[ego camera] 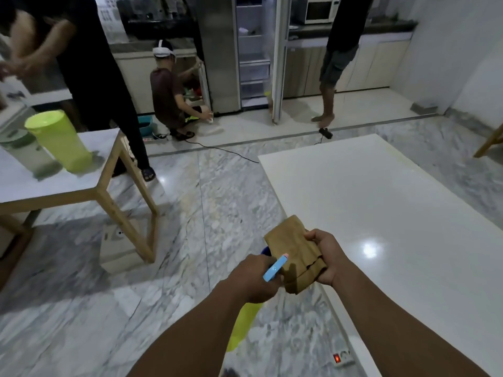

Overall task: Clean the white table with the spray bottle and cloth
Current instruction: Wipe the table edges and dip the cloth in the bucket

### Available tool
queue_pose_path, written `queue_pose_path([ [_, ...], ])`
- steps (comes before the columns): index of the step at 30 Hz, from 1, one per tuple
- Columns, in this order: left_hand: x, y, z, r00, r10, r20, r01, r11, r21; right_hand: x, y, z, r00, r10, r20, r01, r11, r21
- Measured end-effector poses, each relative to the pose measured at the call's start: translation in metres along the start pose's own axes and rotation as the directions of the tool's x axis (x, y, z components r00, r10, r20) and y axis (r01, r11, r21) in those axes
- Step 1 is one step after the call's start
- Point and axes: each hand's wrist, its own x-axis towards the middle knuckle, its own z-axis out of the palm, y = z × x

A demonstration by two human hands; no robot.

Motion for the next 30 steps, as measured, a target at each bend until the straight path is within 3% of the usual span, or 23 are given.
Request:
queue_pose_path([
  [3, 0.051, -0.019, -0.036, 1.0, -0.002, -0.029, 0.004, 0.999, 0.047, 0.043, -0.029, 0.028, 1.0, 0.003, -0.022, -0.003, 1.0, 0.003],
  [8, 0.128, -0.071, -0.108, 0.999, 0.012, -0.051, -0.016, 0.996, -0.09, 0.11, -0.074, 0.061, 0.992, 0.016, -0.128, -0.013, 1.0, 0.027],
  [12, 0.186, -0.102, -0.157, 0.996, 0.013, -0.088, -0.019, 0.998, -0.066, 0.156, -0.112, 0.076, 0.974, 0.034, -0.223, -0.042, 0.999, -0.028],
  [17, 0.245, -0.128, -0.189, 0.999, 0.026, -0.018, -0.028, 0.997, -0.069, 0.221, -0.163, 0.094, 0.949, 0.066, -0.309, -0.132, 0.972, -0.196],
  [22, 0.315, -0.161, -0.22, 0.995, -0.034, -0.091, 0.021, 0.991, -0.135, 0.33, -0.247, 0.127, 0.925, -0.126, -0.358, -0.051, 0.894, -0.445],
  [24, 0.334, -0.175, -0.225, 0.994, -0.057, -0.095, 0.041, 0.986, -0.161, 0.375, -0.273, 0.143, 0.892, -0.345, -0.292, 0.081, 0.757, -0.649],
  [27, 0.377, -0.2, -0.227, 0.993, -0.085, -0.078, 0.073, 0.986, -0.15, 0.452, -0.283, 0.164, 0.74, -0.662, -0.121, 0.17, 0.358, -0.918],
  [28, 0.385, -0.206, -0.227, 0.992, -0.094, -0.086, 0.082, 0.988, -0.131, 0.475, -0.273, 0.167, 0.733, -0.68, -0.024, 0.154, 0.199, -0.968],
  [30, 0.402, -0.216, -0.225, 0.991, -0.099, -0.089, 0.09, 0.991, -0.099, 0.514, -0.241, 0.169, 0.824, -0.563, 0.07, 0.018, -0.099, -0.995],
])
